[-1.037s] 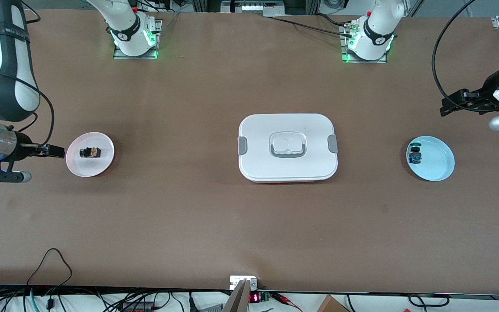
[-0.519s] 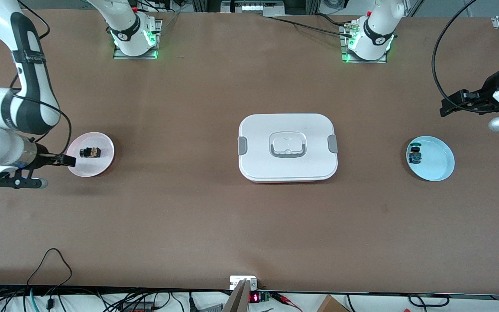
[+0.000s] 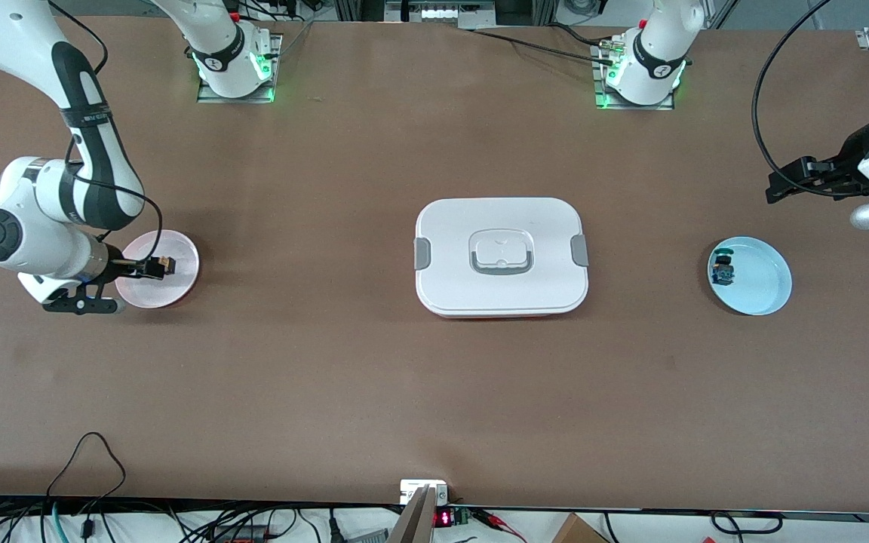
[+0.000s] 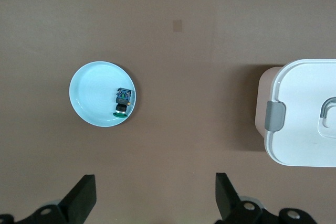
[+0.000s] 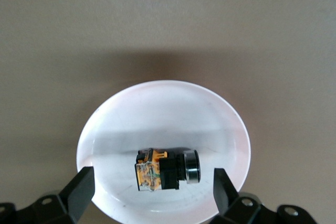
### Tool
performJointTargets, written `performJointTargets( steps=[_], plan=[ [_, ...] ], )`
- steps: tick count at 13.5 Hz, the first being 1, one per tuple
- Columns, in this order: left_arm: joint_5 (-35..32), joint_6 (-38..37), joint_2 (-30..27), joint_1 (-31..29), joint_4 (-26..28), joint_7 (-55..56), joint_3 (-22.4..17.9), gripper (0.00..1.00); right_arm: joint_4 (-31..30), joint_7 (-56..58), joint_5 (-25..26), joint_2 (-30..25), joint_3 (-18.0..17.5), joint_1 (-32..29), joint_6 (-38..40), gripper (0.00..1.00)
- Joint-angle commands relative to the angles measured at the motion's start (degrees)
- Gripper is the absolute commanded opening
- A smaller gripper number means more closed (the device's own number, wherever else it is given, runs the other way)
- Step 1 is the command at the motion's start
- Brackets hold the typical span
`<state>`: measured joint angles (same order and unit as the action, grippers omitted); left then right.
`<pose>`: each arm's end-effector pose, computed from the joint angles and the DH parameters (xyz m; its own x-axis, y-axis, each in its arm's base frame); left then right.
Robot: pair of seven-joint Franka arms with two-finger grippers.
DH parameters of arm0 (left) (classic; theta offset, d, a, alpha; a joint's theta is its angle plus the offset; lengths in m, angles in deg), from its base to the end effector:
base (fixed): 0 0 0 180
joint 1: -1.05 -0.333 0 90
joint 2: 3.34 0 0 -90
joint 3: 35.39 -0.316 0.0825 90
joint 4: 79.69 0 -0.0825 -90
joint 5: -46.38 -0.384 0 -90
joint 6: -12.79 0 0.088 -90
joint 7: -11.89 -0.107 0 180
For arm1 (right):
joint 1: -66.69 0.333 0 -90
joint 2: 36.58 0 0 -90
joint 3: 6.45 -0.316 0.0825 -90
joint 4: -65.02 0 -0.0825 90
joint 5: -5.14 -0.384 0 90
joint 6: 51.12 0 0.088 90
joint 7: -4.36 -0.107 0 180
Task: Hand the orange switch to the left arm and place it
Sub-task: 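Lower the right gripper over the orange switch on the white plate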
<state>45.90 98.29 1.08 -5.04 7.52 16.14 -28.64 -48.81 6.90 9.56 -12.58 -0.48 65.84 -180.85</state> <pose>0.5687 -0.0030 0.5977 0.9924 0.0627 -0.1060 0.0623 -0.9980 -0.0072 0.5909 -0.0712 0.2420 0.9890 -0.0215 -0.1462 -0.0087 -0.9961 0.0876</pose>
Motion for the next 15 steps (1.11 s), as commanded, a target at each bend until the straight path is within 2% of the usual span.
performJointTargets(
  steps=[1, 3, 6, 15],
  plan=[
    [-0.8, -0.3, 0.2, -0.3, -0.4, 0.0, 0.3, 1.00, -3.2, 0.4, 0.8, -0.2, -0.2, -0.2, -3.1, 1.00],
    [-0.8, -0.3, 0.3, -0.3, -0.4, 0.0, 0.3, 1.00, -3.3, 0.5, 0.9, 1.0, -0.2, -0.5, -3.9, 1.00],
    [-0.8, -0.3, 0.3, -0.2, -0.4, 0.0, 0.3, 1.00, -4.1, 0.4, 4.0, 1.4, -0.2, -0.7, -5.1, 1.00],
    [-0.8, -0.3, 0.3, -0.2, -0.4, 0.0, 0.3, 1.00, -5.8, 0.5, 5.7, 2.0, -0.2, -1.0, -6.7, 1.00]
  ],
)
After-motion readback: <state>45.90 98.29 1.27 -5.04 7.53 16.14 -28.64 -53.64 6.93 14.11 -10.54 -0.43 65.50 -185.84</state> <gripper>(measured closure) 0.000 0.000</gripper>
